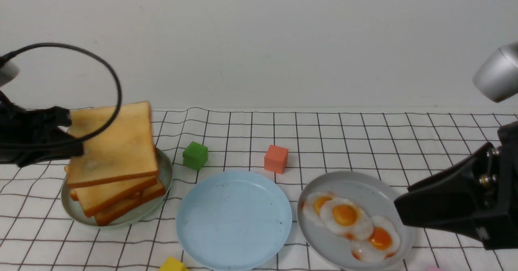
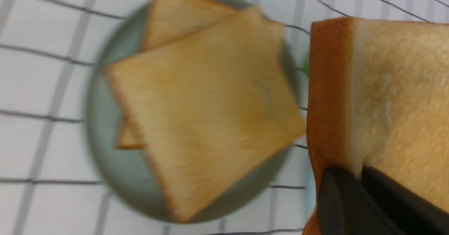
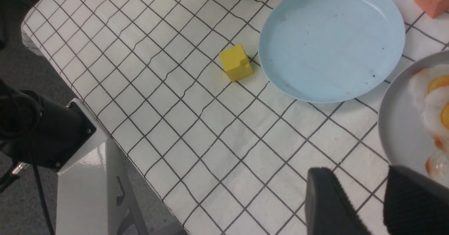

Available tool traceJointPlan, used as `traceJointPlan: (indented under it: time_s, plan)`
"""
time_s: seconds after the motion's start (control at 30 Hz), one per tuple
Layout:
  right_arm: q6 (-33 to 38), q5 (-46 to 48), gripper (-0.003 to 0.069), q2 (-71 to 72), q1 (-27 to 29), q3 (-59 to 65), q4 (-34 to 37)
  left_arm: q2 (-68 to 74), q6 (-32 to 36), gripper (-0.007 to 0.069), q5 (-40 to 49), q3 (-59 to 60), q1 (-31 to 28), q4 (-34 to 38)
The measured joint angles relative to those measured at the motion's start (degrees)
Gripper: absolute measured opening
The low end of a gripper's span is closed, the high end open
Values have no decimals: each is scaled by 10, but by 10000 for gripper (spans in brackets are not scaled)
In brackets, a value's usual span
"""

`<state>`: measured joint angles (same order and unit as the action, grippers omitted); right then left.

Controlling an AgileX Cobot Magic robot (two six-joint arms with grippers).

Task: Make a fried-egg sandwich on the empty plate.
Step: Use the left arm to put a slice of bread into the empty plate in the middle

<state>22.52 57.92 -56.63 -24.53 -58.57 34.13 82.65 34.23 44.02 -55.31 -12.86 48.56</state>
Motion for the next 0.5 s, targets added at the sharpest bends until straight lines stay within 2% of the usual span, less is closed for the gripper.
traceJointPlan:
  time_s: [0.07,0.17,0.23,0.27,0.33,0.5]
  plan:
    - [0,0,265,0,0,0,0,3,44,17,10,1,50,37]
    - [0,0,265,0,0,0,0,22,61,17,-5,1,123,56]
    - [0,0,265,0,0,0,0,55,63,17,-48,1,181,64]
    - [0,0,265,0,0,0,0,59,63,17,-53,1,185,65]
    - [1,0,265,0,0,0,-1,103,56,17,-106,1,230,75]
    - [1,-1,265,0,0,0,-2,172,54,17,-144,1,261,79]
